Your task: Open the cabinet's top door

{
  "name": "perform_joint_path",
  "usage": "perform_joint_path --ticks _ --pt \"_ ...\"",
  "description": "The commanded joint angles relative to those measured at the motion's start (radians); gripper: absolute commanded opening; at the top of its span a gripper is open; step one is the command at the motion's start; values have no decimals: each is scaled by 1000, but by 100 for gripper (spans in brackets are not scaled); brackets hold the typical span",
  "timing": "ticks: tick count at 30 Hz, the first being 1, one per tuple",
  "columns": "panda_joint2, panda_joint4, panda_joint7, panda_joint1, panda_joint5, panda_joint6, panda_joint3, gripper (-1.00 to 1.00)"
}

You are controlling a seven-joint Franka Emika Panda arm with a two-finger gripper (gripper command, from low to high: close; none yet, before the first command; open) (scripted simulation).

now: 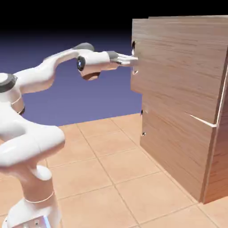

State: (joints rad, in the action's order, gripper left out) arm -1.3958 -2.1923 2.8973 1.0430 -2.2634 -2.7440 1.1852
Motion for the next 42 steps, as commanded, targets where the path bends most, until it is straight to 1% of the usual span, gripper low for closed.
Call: perform_joint_path --ticks 1,13,17,21,30,36,42 --pt "-27 -36 0 -19 -7 41 -20 -100" --pt "-339 -462 -2 -181 -40 547 -243 -100" --pt "-351 -605 -82 -275 23 689 -368 -100" --pt "-354 -704 -147 -327 121 814 -513 -100" --pt "-313 -801 -260 -349 378 1025 -839 -100" --pt "-333 -820 -257 -154 394 1271 -923 -100" --pt "-175 -794 -381 -128 608 1417 -1140 -100"
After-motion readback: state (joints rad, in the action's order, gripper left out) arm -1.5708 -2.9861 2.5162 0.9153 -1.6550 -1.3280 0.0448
